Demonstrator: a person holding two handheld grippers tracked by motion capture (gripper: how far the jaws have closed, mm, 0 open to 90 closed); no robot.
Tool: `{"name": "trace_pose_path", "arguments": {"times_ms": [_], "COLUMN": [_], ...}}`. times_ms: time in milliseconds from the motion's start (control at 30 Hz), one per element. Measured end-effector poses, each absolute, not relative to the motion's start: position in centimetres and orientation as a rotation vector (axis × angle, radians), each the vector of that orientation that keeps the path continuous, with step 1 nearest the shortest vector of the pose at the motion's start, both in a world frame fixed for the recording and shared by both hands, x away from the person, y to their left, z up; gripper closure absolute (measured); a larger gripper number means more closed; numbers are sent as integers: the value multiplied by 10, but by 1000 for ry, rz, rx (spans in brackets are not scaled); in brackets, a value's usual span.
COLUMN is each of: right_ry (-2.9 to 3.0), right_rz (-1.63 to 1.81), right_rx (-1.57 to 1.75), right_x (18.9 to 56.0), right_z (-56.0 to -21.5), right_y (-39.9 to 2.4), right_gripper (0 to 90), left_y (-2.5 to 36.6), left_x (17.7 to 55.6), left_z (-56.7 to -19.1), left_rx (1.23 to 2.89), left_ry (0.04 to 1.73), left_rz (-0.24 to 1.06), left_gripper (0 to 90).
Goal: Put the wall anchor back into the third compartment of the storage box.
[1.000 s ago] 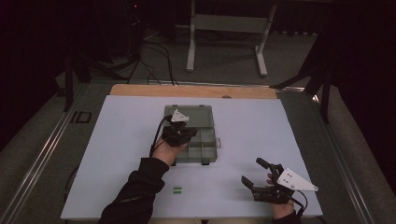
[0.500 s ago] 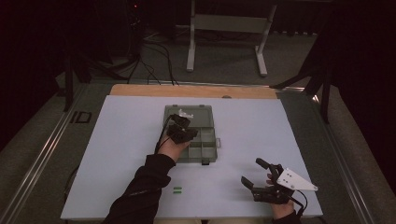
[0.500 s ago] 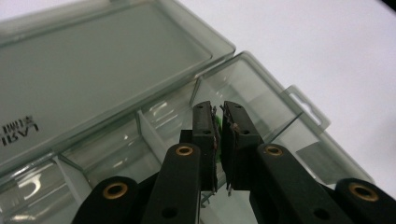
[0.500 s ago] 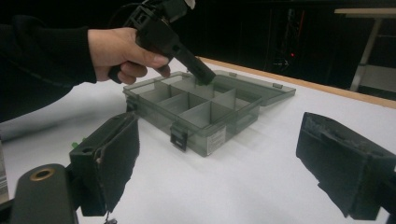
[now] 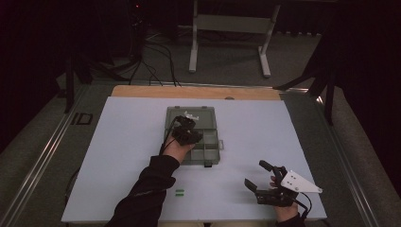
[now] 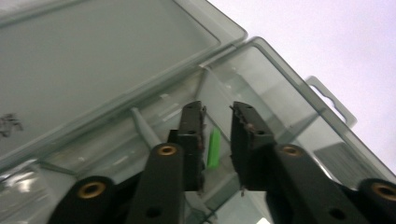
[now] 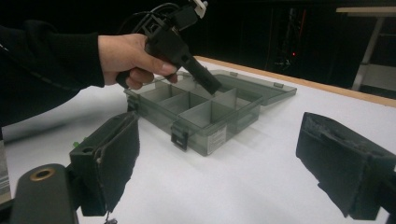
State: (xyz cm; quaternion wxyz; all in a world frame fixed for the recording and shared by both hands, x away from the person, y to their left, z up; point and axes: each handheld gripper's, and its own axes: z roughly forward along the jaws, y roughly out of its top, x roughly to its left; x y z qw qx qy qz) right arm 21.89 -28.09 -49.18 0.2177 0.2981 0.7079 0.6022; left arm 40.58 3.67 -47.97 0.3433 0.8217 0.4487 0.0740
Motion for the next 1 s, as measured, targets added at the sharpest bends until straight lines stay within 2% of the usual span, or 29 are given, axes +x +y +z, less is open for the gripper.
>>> {"name": "trace_pose_path", "arguments": {"times_ms": [200,433,533,700,1000], "right_ry": [1961,1963,1963,1965,1969], "right_rz": [1666,1664,1664,1663,1659], "right_rx": [824,823,824,825,825], "right_x": [219,219,219,219,218], "right_z": [-492,-492,-492,-492,-492], "right_y": [-281,-280,-280,-280,-279], "right_gripper": [135,135,135,135,135], "left_y": [40,44,46,54,73], "left_x": [405,400,397,389,374], "left_z": [-471,-462,-458,-451,-440], "left_rx": [2117,2119,2127,2117,2103], "left_ry": [1167,1148,1129,1085,1009], "left_rz": [202,212,208,189,157], "left_gripper": [470,148,72,14,13]}}
